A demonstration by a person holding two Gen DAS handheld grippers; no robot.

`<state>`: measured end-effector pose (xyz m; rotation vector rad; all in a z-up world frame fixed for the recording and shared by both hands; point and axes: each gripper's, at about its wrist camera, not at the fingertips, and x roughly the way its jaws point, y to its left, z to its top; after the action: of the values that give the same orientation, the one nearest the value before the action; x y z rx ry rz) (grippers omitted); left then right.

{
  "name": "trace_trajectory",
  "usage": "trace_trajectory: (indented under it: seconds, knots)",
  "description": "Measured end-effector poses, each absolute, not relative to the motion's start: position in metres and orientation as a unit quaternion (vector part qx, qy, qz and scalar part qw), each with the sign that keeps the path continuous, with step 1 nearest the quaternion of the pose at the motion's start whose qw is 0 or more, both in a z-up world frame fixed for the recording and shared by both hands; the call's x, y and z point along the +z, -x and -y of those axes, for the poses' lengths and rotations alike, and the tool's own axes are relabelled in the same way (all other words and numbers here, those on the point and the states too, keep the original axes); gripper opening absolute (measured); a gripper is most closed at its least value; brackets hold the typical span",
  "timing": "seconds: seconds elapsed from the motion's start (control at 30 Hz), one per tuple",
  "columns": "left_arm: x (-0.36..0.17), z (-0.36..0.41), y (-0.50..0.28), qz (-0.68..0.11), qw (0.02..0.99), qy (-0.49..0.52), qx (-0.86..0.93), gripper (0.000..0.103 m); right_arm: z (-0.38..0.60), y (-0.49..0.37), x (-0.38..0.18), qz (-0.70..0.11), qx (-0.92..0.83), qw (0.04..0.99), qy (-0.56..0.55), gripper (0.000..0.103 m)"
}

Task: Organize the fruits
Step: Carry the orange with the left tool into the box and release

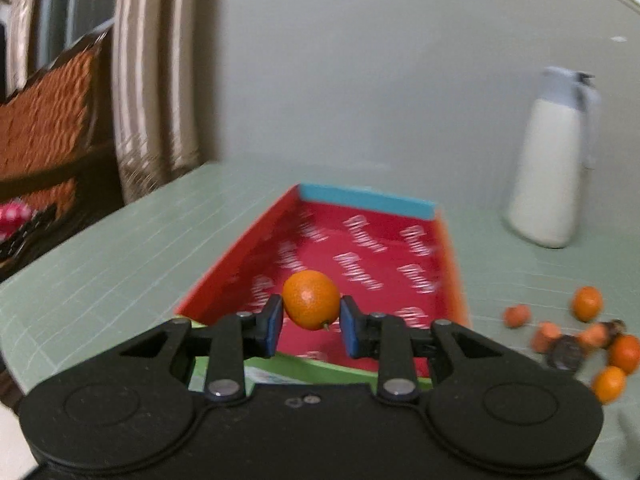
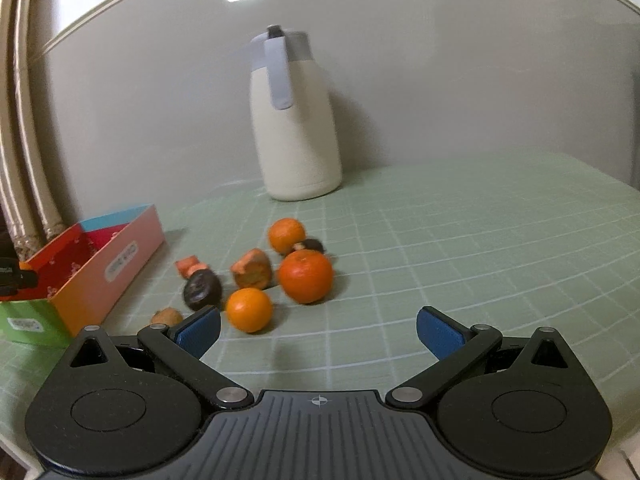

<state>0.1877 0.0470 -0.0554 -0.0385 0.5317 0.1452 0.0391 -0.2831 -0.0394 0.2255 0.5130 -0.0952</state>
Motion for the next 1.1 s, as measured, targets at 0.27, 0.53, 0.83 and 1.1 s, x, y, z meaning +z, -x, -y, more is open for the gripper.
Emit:
trace_trajectory:
  seconds: [0.27,0.53,0.83,1.1]
  knots:
    - [-0.054,-0.062,-0.186,-0.268,0.958,0.024,0.097,0.032,0.273,-0.049,-0.045,-0.255,-0.025,0.960,-0.112,0.103]
    - [-0.047,-0.052,-0.170,-0.229,0.969,0.018,0.087,0.085,0.268,-0.058,-0.044,-0.255,-0.003,0.960,-0.112,0.103]
    - [-0.034,-0.077,-0.128,-0.207,0.974,0.021,0.087,0.088,0.256,-0.076,-0.049,-0.268,-0.002,0.959,-0.095,0.054]
    - [-0.039,-0.100,-0.104,-0.209,0.970,0.032,0.119,0.092,0.254,-0.089,-0.060,-0.279,-0.002,0.954,-0.113,0.051]
